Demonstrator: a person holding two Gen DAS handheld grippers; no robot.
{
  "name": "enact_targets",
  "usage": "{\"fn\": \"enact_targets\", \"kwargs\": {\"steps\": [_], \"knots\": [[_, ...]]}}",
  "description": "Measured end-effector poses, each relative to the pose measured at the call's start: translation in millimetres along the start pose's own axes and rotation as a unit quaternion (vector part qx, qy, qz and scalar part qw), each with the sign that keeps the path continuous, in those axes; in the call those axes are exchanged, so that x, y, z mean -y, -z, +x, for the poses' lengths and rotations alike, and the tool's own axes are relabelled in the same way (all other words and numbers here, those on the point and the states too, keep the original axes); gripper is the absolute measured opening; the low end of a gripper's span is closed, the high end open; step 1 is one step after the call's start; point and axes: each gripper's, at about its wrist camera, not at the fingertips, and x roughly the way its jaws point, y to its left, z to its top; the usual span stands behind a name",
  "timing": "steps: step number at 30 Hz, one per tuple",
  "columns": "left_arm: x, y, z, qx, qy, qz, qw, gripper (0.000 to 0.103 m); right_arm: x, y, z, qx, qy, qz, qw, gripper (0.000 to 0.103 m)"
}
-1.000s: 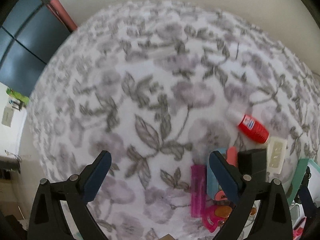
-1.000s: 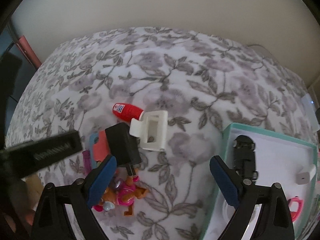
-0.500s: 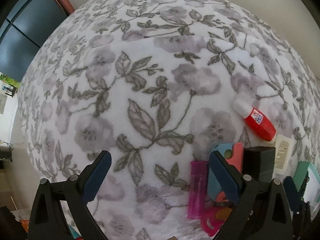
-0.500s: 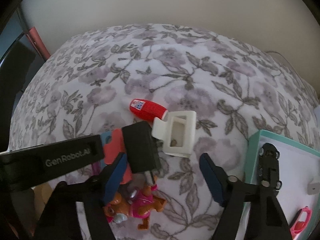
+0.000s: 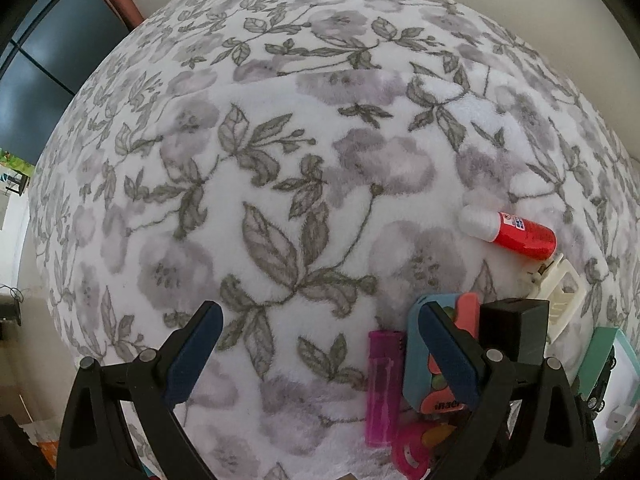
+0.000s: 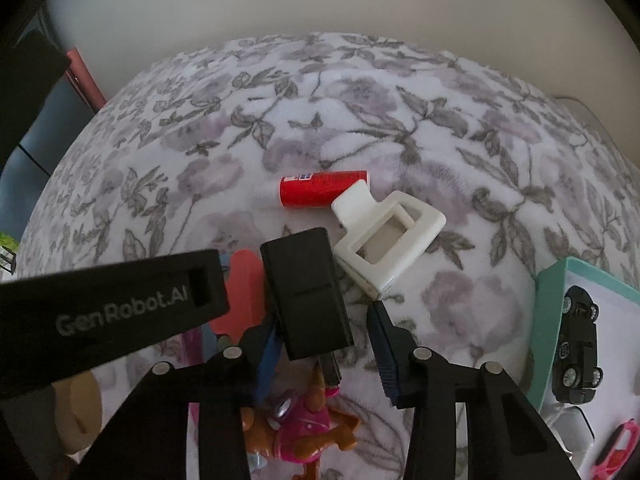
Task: Organize rigid objects
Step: 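Grasp the black plug charger with the right tool while the left tool approaches the pink-blue case, then close the left tool on the pink-and-blue case and lift it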
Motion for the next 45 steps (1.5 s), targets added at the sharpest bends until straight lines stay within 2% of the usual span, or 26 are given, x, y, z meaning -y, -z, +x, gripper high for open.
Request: {"fn": "enact_targets", "kwargs": {"steps": [4,6,9,15,20,32,38,40,43,45], "knots": [[-1.9,-4.5,3.4,-0.001,0.006,0.003,1.0,0.098,0.9,0.0,1.0,0.007,-0.002,0.004,1.0,0.041],[-1.1,-5.1,4.3,-0.002,0.009,0.003,0.9999,0.098,4.0,-0.1,-0.1,0.007,0.003,0.011,1.0,0.033],[0.0,-5.6,6.2,-0.006,0.018,0.002,0.9998,0.098,13.0,0.4,-2.1,0.002,-0.009,0.028,1.0,0.033],[9.6,-3.0,6.7,-0.009,0.032,0.01,0.9994,0.098,25.3,1.4,-4.5,-0.01,-0.008,0.045,0.999,0.033],[22.0,-4.0,5.1,0.0,0.023,0.024,0.9994,0.098,35.2,3.4,-6.2,-0.019,0.005,0.049,0.999,0.032],[55.5,-3.1,-2.5,0.014,0.009,0.061,0.998,0.098,65.7,11.9,-13.4,-0.041,-0.006,0.094,0.995,0.032],[80.5,5.4,2.3,0.003,0.014,0.088,0.996,0.098,67.9,13.6,-15.0,-0.043,-0.011,0.092,0.995,0.032],[86.1,7.3,5.8,-0.003,0.022,0.092,0.9955,0.096,68.3,14.3,-15.1,-0.043,-0.013,0.092,0.995,0.032],[91.4,10.1,13.8,-0.02,0.037,0.091,0.995,0.077,68.6,14.4,-14.9,-0.043,-0.014,0.093,0.995,0.032],[92.4,10.2,15.4,-0.023,0.051,0.083,0.995,0.074,69.2,15.0,-15.3,-0.042,-0.015,0.093,0.995,0.032]]}}
